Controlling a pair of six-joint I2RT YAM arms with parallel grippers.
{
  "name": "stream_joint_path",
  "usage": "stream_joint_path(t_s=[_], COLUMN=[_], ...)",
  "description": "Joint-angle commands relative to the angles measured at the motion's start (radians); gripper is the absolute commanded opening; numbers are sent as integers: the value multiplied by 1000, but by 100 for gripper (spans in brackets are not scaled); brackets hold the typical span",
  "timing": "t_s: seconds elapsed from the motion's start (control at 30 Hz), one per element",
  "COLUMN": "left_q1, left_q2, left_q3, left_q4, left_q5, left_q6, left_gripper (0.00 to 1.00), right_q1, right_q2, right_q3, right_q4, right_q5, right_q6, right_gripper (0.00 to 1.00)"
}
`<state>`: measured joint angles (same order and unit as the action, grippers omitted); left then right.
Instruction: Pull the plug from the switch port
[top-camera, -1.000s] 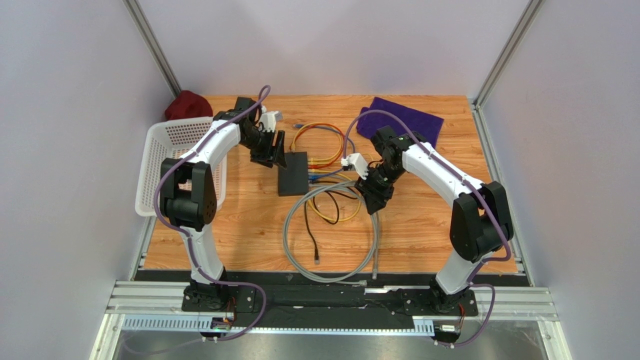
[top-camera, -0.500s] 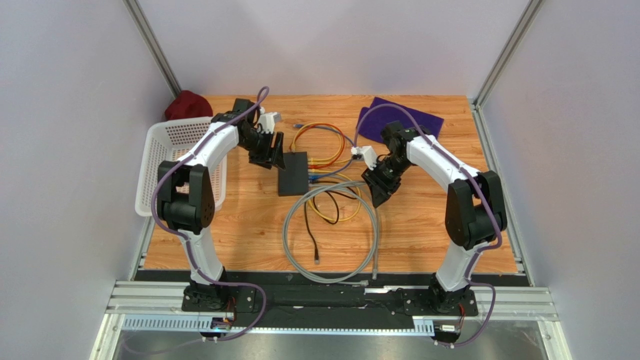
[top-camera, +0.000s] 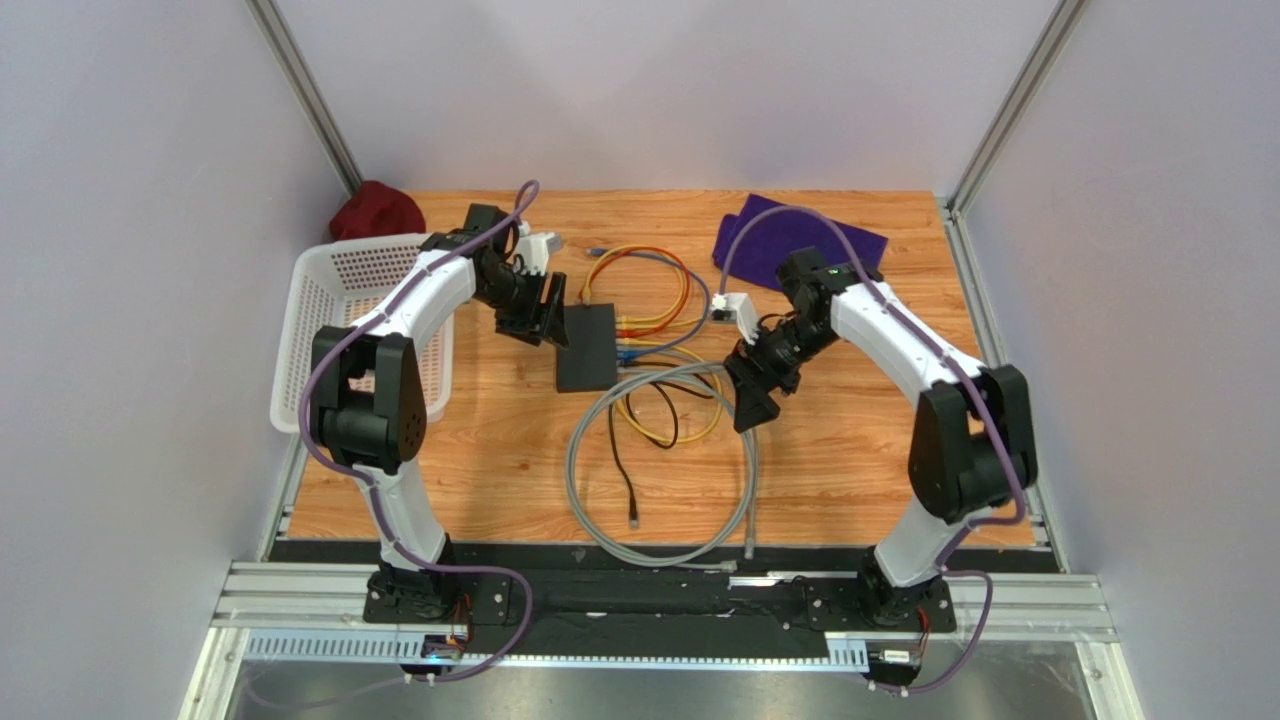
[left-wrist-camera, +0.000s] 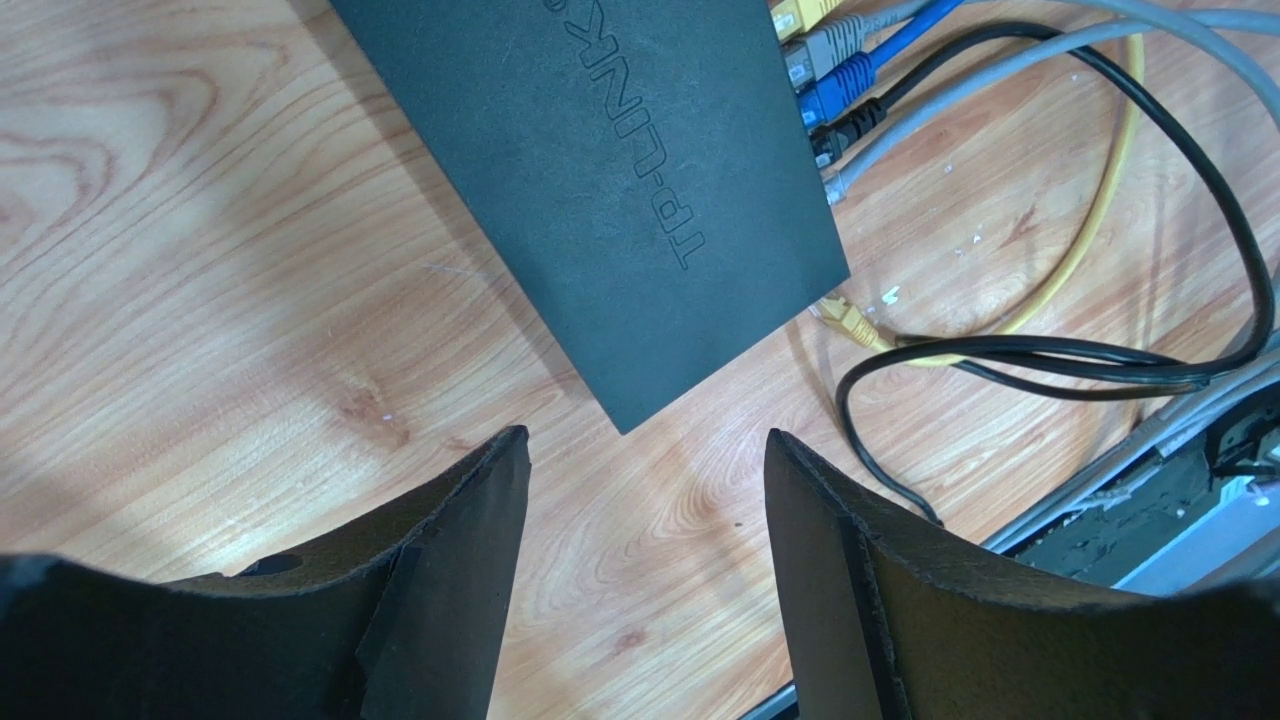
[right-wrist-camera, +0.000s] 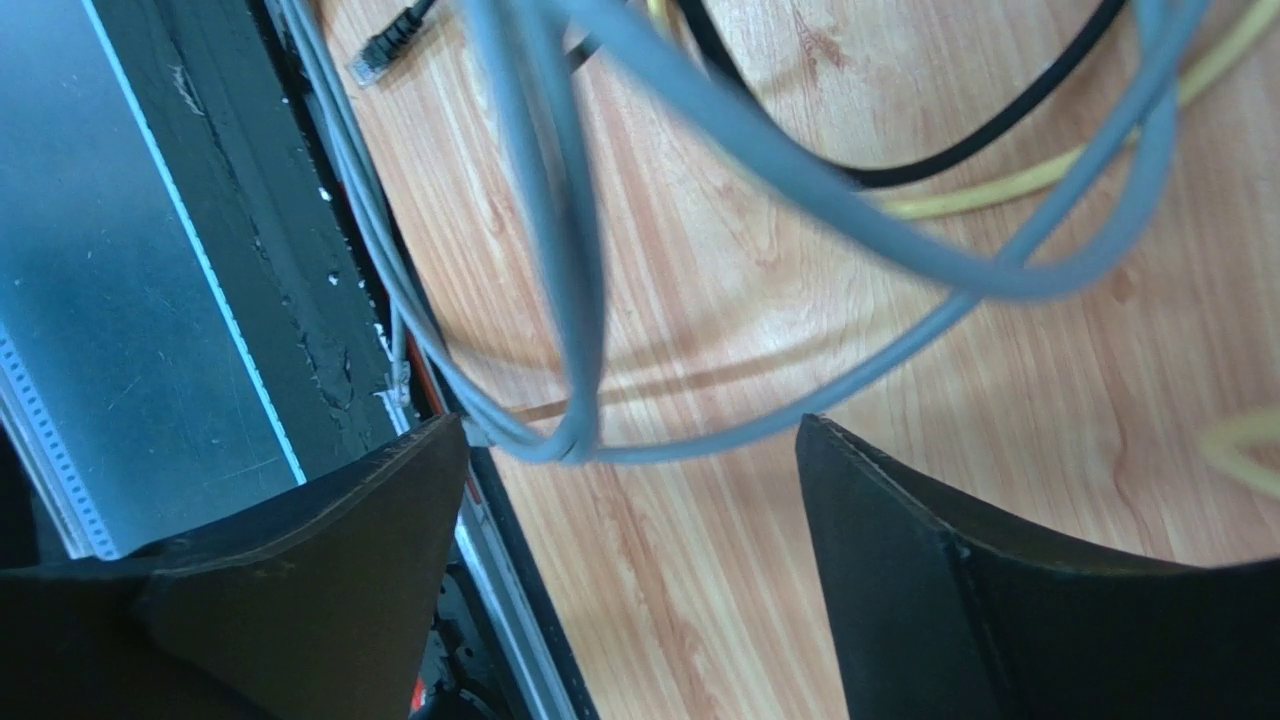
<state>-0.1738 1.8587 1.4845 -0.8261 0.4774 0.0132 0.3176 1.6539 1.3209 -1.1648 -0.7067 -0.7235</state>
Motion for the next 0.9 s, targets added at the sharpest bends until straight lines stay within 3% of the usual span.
stream_joint_path(t_s=[0.0,0.03,0.13,0.17,0.33,0.37,0.4,0.67,0.83,0.87], left_q1=[13,16,20,20,23,23,23,23,22,23], left_q2=[-32,-30,-29,-30,-30,-26,-24,-15,-27,-30], left_q3=[17,19,25,28,33,34,39,62,36,30], left_q4=[2,1,1,-1,1,-1,1,-1,-2,-1], left_q5=[-2,-2,-5,-6,-7,-8,-6,3,10,12], left_q6=[37,37,34,39,53,54,54,59,67,67], left_gripper=[68,68,68,67,67,67,67,68,68,67], right_q1=[41,44,48,48,0,-26,-43,-130,-124,-120], right_q2=[89,98,129,139,152,158,167,395,465,460], right_q3=[40,38,52,63,98,103,110,440,509,499], right_q4=[68,101,106,91,-65,-81,-91,-108,-10,7], right_q5=[-30,-14,15,24,120,145,170,299,349,354], right_q6=[-27,-22,2,6,-166,-189,-206,-242,-168,-156], right_gripper=[82,80,64,51,17,4,0,0,1,5])
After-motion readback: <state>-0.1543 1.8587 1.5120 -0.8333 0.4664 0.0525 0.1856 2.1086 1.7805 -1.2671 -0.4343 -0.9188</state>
